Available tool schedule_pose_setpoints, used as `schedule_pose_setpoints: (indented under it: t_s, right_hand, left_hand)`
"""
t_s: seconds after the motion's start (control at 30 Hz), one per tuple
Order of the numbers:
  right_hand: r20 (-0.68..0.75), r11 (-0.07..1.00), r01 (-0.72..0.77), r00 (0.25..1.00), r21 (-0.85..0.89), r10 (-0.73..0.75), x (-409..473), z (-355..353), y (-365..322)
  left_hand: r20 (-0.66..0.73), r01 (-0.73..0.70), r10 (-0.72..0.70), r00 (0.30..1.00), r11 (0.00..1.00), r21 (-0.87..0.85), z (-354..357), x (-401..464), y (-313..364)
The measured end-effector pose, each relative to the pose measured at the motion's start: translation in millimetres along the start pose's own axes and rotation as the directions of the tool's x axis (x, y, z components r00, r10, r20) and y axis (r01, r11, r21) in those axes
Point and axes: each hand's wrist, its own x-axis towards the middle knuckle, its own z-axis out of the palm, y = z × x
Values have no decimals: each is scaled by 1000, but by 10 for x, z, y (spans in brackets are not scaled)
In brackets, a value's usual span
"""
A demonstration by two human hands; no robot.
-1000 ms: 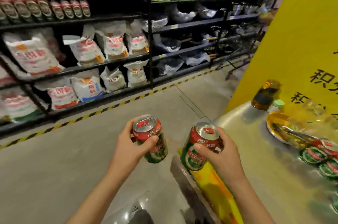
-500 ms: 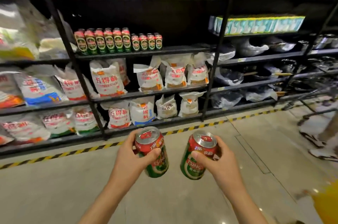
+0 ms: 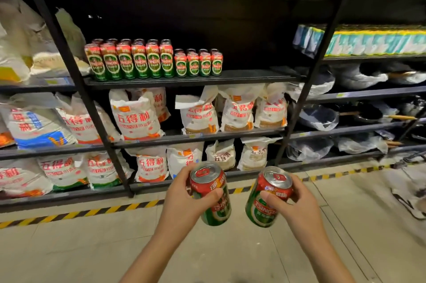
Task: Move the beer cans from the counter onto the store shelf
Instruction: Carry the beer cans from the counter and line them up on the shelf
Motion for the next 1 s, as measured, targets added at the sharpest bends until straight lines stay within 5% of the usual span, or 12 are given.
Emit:
schedule_pose_setpoints:
  t_s: [0.47,1.0]
  right_hand:
    - [164,1000,21,986,10,-23,2814,307,-185]
    - [140,999,47,989,0,-47,5586,483,-281]
  left_hand:
    - [-158,47,-33,987,995,84,248,2496,93]
    - [-26,-30,34,999,988,150,977,5509,271]
